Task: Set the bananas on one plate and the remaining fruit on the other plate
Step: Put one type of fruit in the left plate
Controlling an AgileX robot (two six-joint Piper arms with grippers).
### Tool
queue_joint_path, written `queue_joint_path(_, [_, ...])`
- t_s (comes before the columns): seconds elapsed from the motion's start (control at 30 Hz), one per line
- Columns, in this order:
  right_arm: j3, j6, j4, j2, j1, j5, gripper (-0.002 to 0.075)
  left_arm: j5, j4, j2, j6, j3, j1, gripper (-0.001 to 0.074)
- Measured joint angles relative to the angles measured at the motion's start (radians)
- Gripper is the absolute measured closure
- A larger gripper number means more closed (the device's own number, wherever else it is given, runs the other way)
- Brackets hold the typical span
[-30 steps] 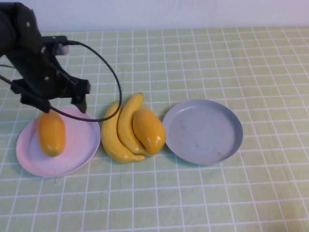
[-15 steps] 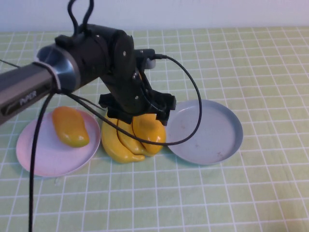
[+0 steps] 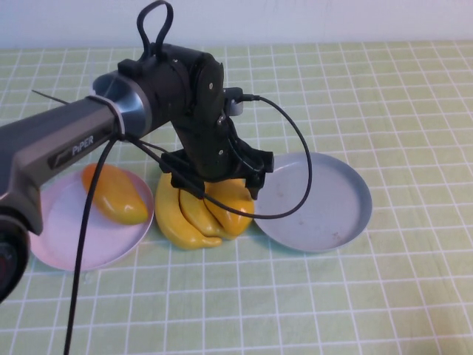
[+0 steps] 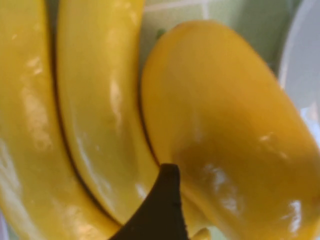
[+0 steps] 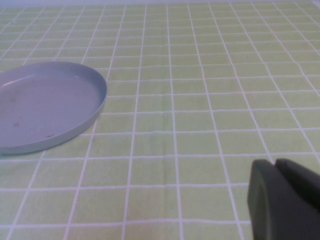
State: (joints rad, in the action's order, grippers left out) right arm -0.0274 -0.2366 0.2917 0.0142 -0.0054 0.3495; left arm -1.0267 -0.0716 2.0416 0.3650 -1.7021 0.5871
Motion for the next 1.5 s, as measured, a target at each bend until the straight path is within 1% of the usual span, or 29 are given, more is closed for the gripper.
queue_joint_path(0.27, [0.000, 0.000, 0.000, 0.000, 0.000, 0.000, 0.0743, -0.003, 0.032, 0.035, 0.010, -0.005, 0.000, 0.0066])
queue_joint_path(0.7, [0.000, 0.000, 0.000, 0.000, 0.000, 0.000, 0.0743, 0.047, 0.038, 0.054, 0.002, -0.009, 0.000, 0.0071])
queue_joint_path(0.8, [0.000, 0.000, 0.000, 0.000, 0.000, 0.000, 0.0743, 0.047, 0.042, 0.058, -0.019, -0.009, 0.000, 0.0136])
queue_joint_path(0.87, [0.000, 0.000, 0.000, 0.000, 0.000, 0.000, 0.0743, 0.047, 0.053, 0.058, -0.027, -0.009, 0.000, 0.0211])
queue_joint_path(1.1, [0.000, 0.000, 0.000, 0.000, 0.000, 0.000, 0.0743, 0.043, 0.063, 0.058, -0.116, -0.010, 0.000, 0.0215])
queue_joint_path(1.27, [0.000, 0.000, 0.000, 0.000, 0.000, 0.000, 0.0743, -0.062, 0.072, 0.064, -0.183, -0.089, 0.000, 0.0215])
queue_joint_path(1.4, [0.000, 0.000, 0.000, 0.000, 0.000, 0.000, 0.0743, -0.170, 0.072, 0.064, -0.212, -0.202, 0.000, 0.0216])
queue_joint_path(1.5, [0.000, 0.000, 0.000, 0.000, 0.000, 0.000, 0.0743, -0.188, 0.072, 0.057, -0.243, -0.267, 0.002, 0.0216])
